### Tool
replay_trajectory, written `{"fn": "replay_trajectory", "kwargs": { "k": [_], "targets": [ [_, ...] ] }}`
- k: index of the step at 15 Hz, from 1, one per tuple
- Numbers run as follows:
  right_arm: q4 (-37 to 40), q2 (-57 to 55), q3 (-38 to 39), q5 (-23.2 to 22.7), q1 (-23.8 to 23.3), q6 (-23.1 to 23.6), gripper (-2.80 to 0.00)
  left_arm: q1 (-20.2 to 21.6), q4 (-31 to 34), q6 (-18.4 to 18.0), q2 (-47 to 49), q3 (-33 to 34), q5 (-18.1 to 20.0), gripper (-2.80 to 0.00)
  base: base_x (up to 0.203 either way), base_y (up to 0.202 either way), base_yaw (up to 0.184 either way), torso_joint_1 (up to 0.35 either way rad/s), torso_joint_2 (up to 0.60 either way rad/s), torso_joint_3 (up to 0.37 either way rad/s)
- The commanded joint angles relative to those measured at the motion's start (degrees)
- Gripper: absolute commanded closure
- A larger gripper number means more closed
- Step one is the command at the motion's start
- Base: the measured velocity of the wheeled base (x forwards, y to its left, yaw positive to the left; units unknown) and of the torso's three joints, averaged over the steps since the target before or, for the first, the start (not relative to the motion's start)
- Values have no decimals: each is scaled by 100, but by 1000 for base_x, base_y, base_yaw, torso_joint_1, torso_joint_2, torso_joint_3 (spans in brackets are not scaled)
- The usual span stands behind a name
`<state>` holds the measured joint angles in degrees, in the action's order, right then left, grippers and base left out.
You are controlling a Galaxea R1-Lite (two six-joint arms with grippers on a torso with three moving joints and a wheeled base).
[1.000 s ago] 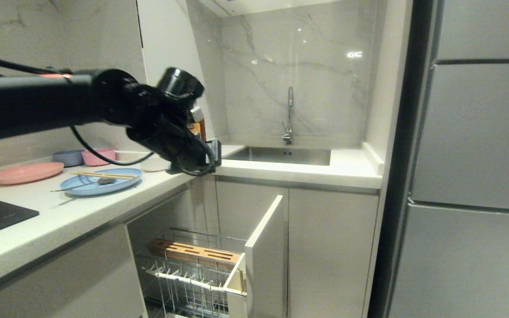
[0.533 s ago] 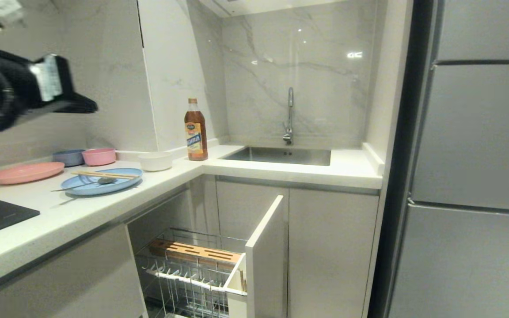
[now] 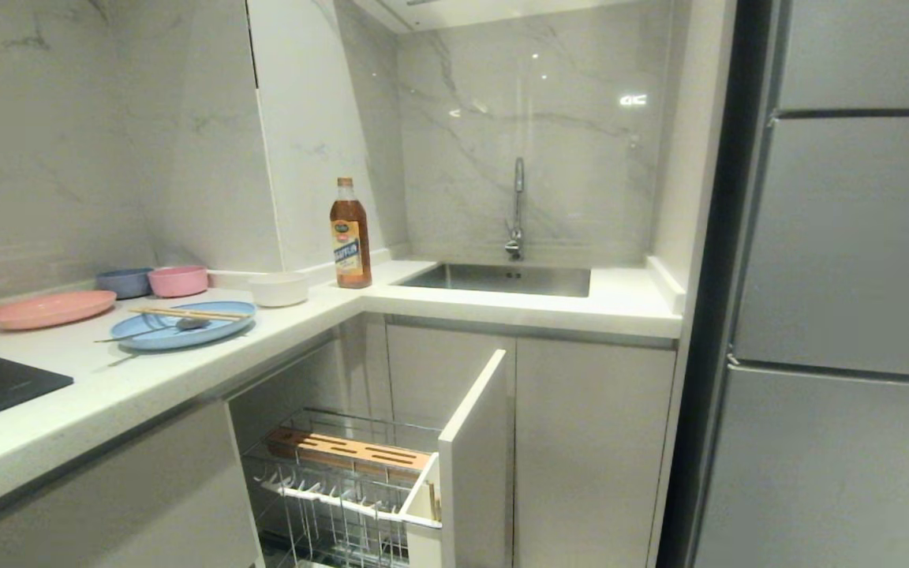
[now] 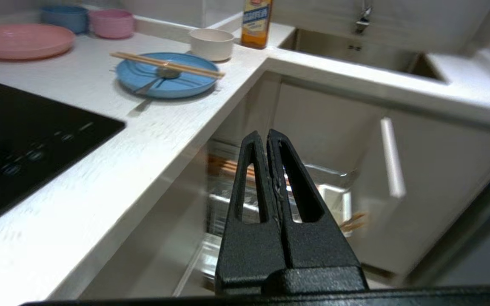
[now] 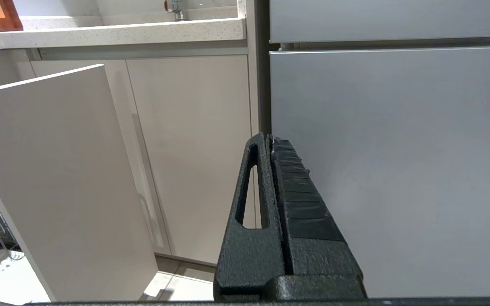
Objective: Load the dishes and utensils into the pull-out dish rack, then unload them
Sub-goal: Pick up the chopsticks and place it in the cupboard
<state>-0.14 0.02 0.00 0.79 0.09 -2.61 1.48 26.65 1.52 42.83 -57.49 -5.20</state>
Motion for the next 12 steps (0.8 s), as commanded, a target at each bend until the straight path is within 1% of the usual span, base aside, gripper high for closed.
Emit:
{"fn": "replay_trajectory", "kwargs": {
  "k": [1,3,4,6,8,9,11,12],
  "targets": [
    [-4,-2,0,0,0,-1,0,131,-478,-265,-1357,1162,68,0,0,0,0,0,0,0],
    [-4,-2,0,0,0,2,0,214,-1205,-683,-2366,2481,304,0,0,0,0,0,0,0],
    [-4,-2,0,0,0,-3,0,244,-1557,-799,-2639,2958,382,0,0,0,0,0,0,0],
    [-4,-2,0,0,0,5,0,221,-2142,-880,-2828,3697,497,0,0,0,0,0,0,0],
    [-4,-2,0,0,0,-3,0,-27,-2428,-1047,-3402,4196,559,0,0,0,0,0,0,0],
    [-4,-2,0,0,0,-3,0,-81,-2478,-1106,-3709,4491,572,0,0,0,0,0,0,0],
    [-4,-2,0,0,0,-2,0,-122,-2614,-1137,-4190,5224,582,0,0,0,0,0,0,0],
    [-4,-2,0,0,0,-3,0,-130,-2845,-1102,-4259,5556,582,0,0,0,0,0,0,0]
  ]
}}
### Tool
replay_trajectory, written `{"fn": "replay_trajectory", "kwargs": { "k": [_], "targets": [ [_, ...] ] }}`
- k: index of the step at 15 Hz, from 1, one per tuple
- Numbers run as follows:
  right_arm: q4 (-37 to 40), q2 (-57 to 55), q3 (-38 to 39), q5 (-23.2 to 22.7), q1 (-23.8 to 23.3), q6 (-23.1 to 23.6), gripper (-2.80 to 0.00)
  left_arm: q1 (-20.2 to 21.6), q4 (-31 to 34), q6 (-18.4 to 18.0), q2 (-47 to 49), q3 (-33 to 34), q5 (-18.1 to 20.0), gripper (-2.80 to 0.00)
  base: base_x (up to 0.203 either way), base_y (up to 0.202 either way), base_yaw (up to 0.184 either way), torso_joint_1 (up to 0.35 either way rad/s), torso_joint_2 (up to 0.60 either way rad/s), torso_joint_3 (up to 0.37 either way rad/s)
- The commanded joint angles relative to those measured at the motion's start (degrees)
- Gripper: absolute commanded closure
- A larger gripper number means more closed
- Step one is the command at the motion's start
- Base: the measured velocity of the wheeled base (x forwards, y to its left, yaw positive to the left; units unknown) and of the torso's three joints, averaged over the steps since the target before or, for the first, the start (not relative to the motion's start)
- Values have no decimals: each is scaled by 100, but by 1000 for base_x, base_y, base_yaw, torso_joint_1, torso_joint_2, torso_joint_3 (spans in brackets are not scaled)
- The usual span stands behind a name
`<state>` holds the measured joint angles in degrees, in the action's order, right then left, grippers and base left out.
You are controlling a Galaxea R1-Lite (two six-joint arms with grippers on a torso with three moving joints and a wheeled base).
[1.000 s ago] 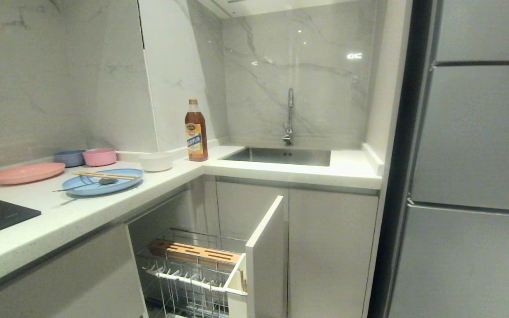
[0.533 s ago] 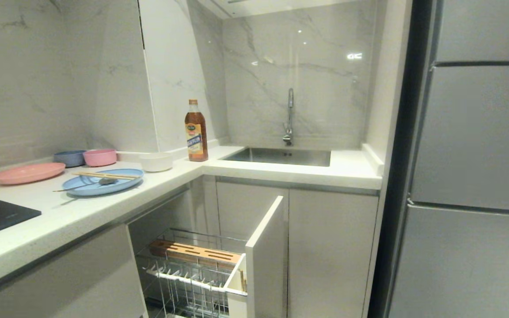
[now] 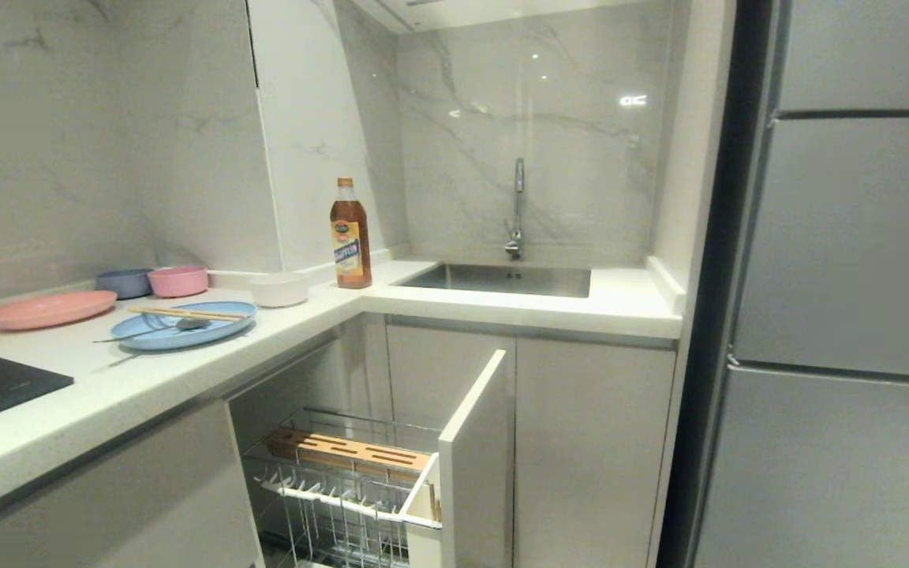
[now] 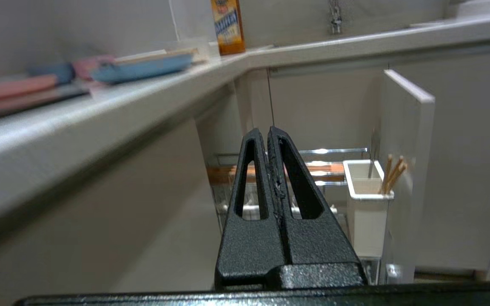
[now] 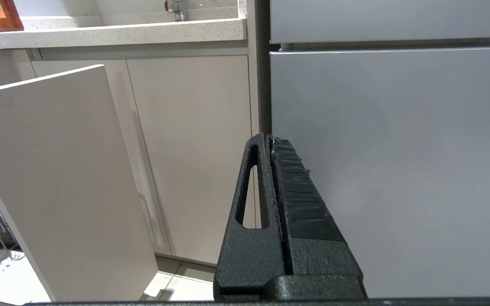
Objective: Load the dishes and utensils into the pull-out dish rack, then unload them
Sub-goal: Pick up the chopsticks and place it in the cupboard
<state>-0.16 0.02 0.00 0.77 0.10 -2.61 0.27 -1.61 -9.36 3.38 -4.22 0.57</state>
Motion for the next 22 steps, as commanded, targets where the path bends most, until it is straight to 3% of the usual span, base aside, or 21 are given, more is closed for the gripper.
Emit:
{"fn": "replay_trajectory", "kwargs": {
  "k": [1,4,5,7,20,22],
  "targets": [
    [-2,-2,0,2,-1,2,0,-16,-153,30,-341,421,-22,0,0,0,0,0,0,0],
    [-2,-2,0,2,-1,-3,0,-18,201,25,-347,416,106,0,0,0,0,0,0,0],
    [-2,-2,0,2,-1,-1,0,-18,340,173,-347,373,177,0,0,0,0,0,0,0],
    [-2,-2,0,2,-1,0,0,-18,343,431,-347,369,159,0,0,0,0,0,0,0],
    [-2,-2,0,2,-1,-2,0,-18,188,651,-347,413,89,0,0,0,0,0,0,0],
    [-2,-2,0,2,-1,5,0,-18,188,839,-347,413,40,0,0,0,0,0,0,0]
  ]
}}
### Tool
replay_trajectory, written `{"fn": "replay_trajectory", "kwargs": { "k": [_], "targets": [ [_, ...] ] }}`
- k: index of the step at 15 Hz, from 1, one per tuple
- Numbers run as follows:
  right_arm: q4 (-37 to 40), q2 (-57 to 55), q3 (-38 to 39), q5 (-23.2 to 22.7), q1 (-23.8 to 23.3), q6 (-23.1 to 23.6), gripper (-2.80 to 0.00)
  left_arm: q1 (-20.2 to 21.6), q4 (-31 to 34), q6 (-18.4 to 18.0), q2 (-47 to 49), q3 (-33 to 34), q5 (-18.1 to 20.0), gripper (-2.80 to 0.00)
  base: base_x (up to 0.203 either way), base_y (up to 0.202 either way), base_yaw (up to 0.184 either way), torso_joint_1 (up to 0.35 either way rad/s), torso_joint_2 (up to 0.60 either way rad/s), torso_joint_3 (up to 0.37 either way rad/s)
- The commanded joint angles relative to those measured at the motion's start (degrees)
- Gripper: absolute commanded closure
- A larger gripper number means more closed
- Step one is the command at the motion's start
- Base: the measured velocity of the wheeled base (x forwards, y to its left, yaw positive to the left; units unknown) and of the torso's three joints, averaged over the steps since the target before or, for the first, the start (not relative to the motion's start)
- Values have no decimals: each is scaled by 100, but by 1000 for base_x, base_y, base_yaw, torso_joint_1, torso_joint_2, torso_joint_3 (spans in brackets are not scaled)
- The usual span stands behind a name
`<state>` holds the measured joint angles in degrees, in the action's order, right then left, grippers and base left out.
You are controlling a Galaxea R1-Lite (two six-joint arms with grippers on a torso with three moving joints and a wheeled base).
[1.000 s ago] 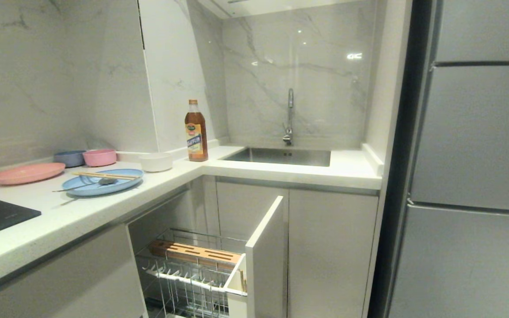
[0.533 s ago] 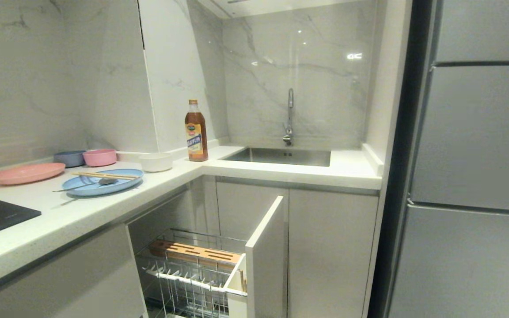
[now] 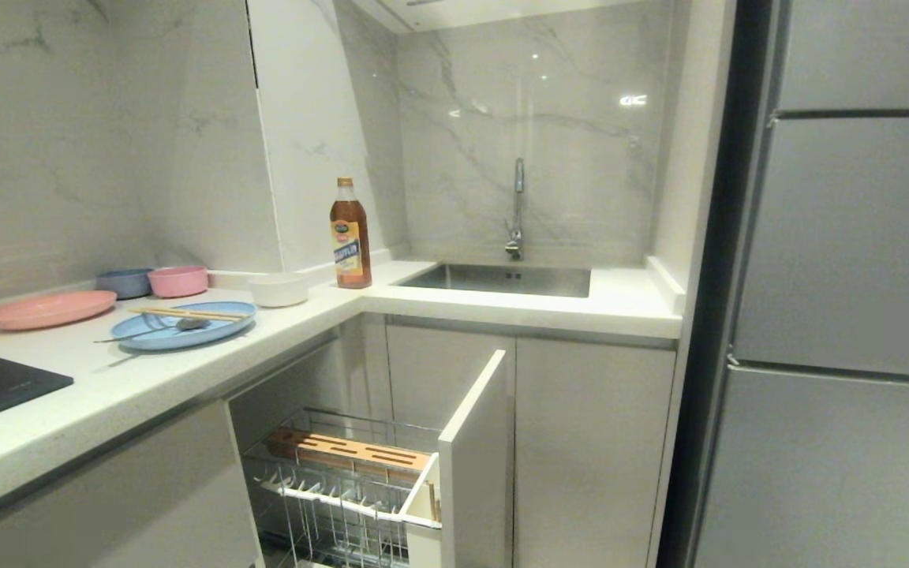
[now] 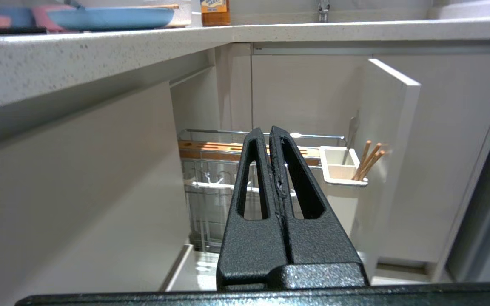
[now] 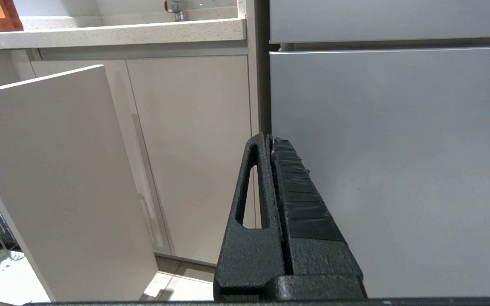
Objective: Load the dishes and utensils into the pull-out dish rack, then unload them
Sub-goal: Pick up the chopsticks and place it in the cupboard
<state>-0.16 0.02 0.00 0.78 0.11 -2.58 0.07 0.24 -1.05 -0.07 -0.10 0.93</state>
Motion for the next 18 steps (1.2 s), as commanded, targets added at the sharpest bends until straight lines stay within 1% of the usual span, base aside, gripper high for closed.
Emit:
{"fn": "replay_trajectory", "kwargs": {
  "k": [1,6,7,9,10,11,12,13,14,16,18],
  "targets": [
    [-2,-2,0,1,-2,4,0,1,2,17,-1,1,-31,0,0,0,0,0,0,0],
    [-2,-2,0,1,-2,-5,0,1,2,-10,87,1,-23,0,0,0,0,1,1,-13],
    [-2,-2,0,1,-2,-5,0,1,2,-10,354,1,-23,0,0,0,0,-5,2,-119],
    [-2,-2,0,1,-2,-5,0,1,2,-10,1356,1,-23,0,0,0,0,1,-1,-172],
    [-2,-2,0,1,-2,4,0,1,2,-11,1708,1,-23,0,0,0,0,-2,6,-197],
    [-2,-2,0,1,-2,-5,0,1,2,-11,1915,1,-23,0,0,0,0,-2,5,-188],
    [-2,-2,0,1,-2,-5,0,1,2,-12,1928,1,-23,0,0,0,0,2,2,-200],
    [-2,-2,0,1,-2,-5,0,1,2,-12,1768,1,-23,0,0,0,0,1,-4,-203],
    [-2,-2,0,1,-2,1,0,1,2,-13,1404,1,-23,0,0,0,0,2,2,-202],
    [-2,-2,0,1,-2,-5,0,1,2,-13,400,1,-23,0,0,0,0,2,3,-202],
    [-2,-2,0,1,-2,-5,0,1,2,-11,0,1,-23,0,0,0,0,4,3,-192]
  ]
}}
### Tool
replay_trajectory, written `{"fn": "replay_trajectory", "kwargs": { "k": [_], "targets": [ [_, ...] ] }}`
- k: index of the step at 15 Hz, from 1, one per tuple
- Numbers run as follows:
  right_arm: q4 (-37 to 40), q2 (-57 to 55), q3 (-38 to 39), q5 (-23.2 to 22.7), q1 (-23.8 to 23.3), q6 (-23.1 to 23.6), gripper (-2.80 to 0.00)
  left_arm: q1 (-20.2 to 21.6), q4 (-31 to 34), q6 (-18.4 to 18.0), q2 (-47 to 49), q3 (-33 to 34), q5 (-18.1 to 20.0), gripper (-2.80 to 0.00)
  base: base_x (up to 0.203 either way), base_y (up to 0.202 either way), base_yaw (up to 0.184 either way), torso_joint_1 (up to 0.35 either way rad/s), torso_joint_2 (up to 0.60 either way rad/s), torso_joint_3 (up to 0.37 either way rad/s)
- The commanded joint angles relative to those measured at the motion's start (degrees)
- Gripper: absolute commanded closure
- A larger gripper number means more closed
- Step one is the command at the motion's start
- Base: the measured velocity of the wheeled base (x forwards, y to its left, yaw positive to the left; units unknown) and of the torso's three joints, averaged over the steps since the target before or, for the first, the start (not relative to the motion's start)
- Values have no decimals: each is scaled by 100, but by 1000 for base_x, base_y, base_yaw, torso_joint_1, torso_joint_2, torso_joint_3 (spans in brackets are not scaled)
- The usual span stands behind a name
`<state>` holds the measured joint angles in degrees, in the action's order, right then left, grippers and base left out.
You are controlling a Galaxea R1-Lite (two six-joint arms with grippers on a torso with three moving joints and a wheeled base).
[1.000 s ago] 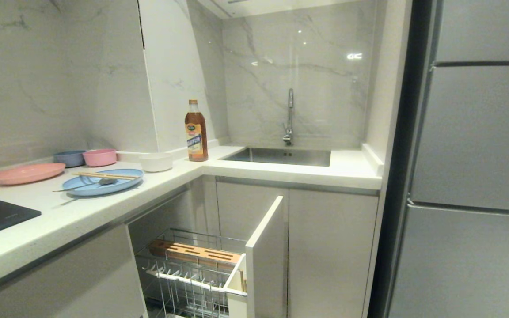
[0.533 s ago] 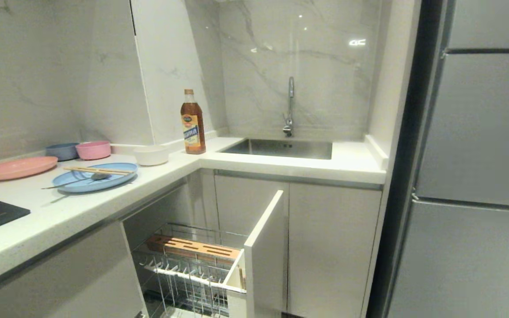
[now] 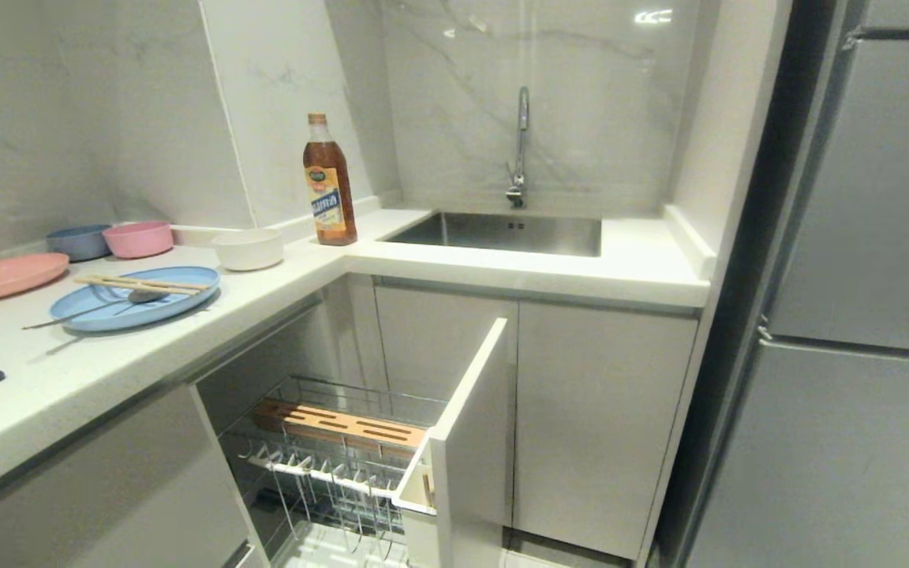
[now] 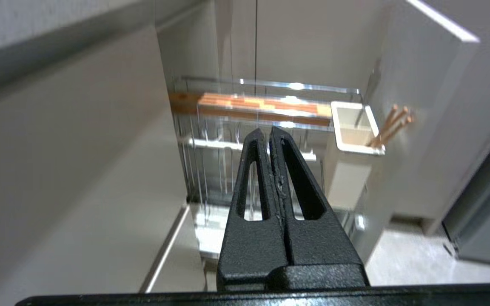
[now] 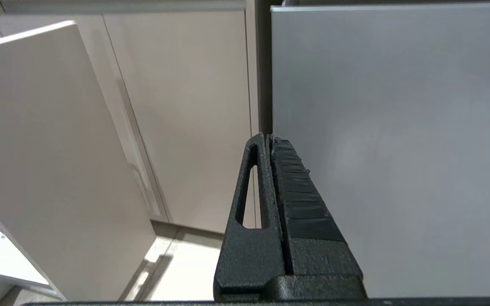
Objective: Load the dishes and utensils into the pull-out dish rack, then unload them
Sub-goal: Pick up the chopsticks and place it in the cupboard
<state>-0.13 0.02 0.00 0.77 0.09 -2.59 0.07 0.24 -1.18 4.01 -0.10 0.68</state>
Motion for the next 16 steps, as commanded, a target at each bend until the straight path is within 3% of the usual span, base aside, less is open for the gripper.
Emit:
{"fn": "replay_trajectory", "kwargs": {
  "k": [1,16],
  "targets": [
    [-4,-2,0,2,-1,-5,0,1,2,4,-410,1,2,0,0,0,0,-2,2,-200],
    [-4,-2,0,2,-1,-5,0,1,-7,13,-410,1,11,0,0,0,0,4,2,-168]
  ]
}}
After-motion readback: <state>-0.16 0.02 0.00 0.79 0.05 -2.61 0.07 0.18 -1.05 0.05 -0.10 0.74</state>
